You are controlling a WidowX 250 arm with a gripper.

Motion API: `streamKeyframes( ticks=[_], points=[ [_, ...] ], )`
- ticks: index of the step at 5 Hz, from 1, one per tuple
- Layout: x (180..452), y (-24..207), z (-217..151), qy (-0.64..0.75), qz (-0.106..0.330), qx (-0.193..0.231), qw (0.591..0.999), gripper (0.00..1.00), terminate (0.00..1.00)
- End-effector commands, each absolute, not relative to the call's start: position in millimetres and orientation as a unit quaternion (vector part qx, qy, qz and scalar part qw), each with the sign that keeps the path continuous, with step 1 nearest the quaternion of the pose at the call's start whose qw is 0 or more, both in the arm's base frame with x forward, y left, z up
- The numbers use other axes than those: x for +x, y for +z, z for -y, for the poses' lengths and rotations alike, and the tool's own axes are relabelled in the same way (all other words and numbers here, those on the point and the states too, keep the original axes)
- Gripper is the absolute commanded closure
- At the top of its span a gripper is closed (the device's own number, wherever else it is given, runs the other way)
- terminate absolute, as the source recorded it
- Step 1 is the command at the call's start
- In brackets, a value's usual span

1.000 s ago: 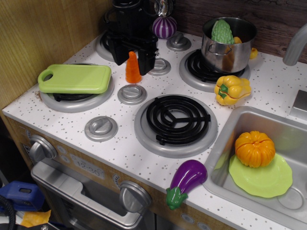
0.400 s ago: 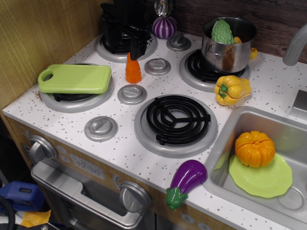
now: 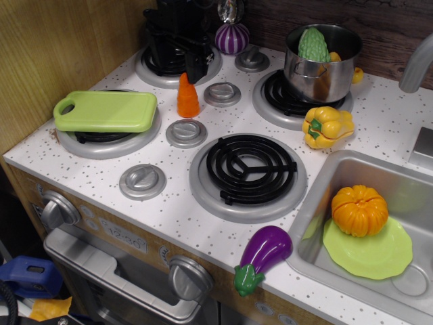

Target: Put carrot on cutting board

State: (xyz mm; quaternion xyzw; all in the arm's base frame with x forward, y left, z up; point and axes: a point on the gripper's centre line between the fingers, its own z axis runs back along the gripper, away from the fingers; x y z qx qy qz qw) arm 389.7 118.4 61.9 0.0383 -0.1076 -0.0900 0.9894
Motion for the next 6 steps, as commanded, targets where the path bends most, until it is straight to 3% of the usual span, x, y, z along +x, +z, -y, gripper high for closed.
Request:
streamKeyframes(
  ticks=[1,4,5,6],
  points=[
    [392,61,-127,-0.097,0.137,0.041,0.985,0.0,0.0],
    [398,40,-119,-0.08,0.161,0.005,0.984,0.0,0.0],
    [398,41,-115,-0.077,0.16,0.004,0.984,1.0,0.0],
    [400,61,-114,-0.073,0.141,0.007,0.987,1.0,0.0]
  ],
)
